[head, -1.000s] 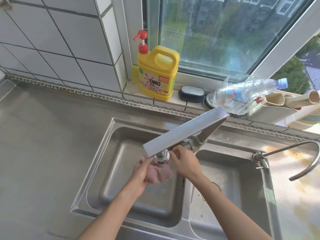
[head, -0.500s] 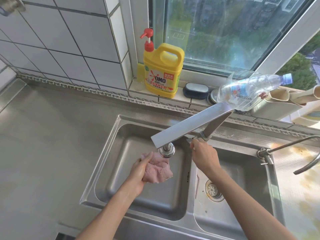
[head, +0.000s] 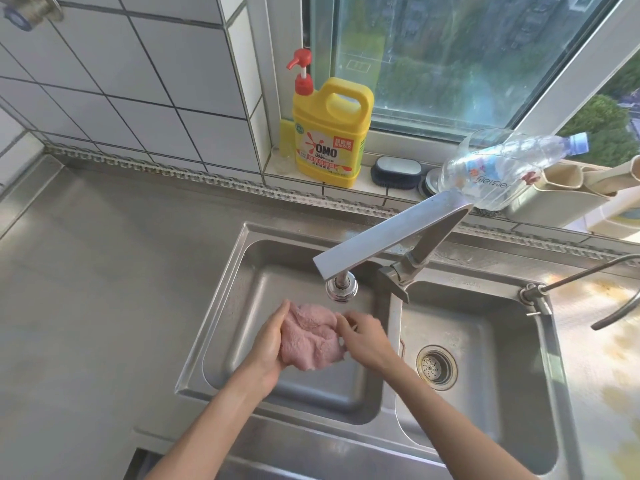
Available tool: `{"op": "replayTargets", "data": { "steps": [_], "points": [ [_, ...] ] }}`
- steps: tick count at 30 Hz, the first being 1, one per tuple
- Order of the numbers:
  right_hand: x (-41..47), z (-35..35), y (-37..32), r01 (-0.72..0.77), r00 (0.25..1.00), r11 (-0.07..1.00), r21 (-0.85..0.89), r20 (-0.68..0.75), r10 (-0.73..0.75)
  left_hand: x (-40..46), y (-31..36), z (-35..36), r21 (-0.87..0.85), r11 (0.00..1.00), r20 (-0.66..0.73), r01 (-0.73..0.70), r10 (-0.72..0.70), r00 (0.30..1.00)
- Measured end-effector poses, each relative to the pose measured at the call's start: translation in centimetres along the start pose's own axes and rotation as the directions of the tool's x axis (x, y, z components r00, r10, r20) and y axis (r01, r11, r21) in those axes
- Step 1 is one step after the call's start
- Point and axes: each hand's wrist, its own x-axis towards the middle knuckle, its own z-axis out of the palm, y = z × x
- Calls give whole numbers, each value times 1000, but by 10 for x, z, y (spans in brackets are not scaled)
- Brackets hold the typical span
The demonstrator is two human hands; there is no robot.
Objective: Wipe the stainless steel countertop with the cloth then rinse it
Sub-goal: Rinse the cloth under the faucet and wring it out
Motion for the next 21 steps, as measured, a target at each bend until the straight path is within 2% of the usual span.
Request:
{"op": "replayTargets", "data": {
  "steps": [1,3,5,7,8,9,11,13,14,16,18,19,21],
  "points": [
    [-4,9,-3,-97,991,976,196,106,77,0,-1,-2,-17,1000,-7,2,-2,1000],
    [-12,25,-7,-291,942,816,500,298,153,-3,-1,-3,11,1000,-79,-20,21,997],
    [-16,37,-10,-319,932,721,615,344,119,-5,-5,-8,229,969,-180,-95,138,974],
    [-18,45,-16,-300,936,702,646,342,86,-11,-6,-11,486,853,-201,-188,319,926],
    [-19,48,-19,-284,936,708,647,346,59,-14,-5,-11,538,814,-168,-220,359,918],
    [-19,50,-23,-262,933,719,644,359,19,-17,-3,-12,539,809,-112,-233,344,932],
    [-21,52,-29,-214,920,752,624,387,-60,-23,7,-12,506,850,-18,-144,178,984],
    [-21,54,-33,-168,917,776,608,386,-104,-27,15,-17,500,865,55,-48,23,998],
    [-21,55,-34,-148,915,785,602,385,-123,-27,20,-19,518,855,76,-34,-6,997],
    [-20,52,-39,-138,914,792,595,384,-129,-27,31,-24,538,839,42,-86,75,996],
    [-20,48,-45,-180,905,777,604,411,-110,-20,37,-33,454,874,-19,-173,204,979],
    [-19,46,-48,-223,890,753,619,445,-102,-16,38,-38,397,898,-3,-192,210,978],
    [-19,44,-54,-337,837,664,668,536,-114,-9,39,-42,279,950,124,-141,109,986]
  ]
}}
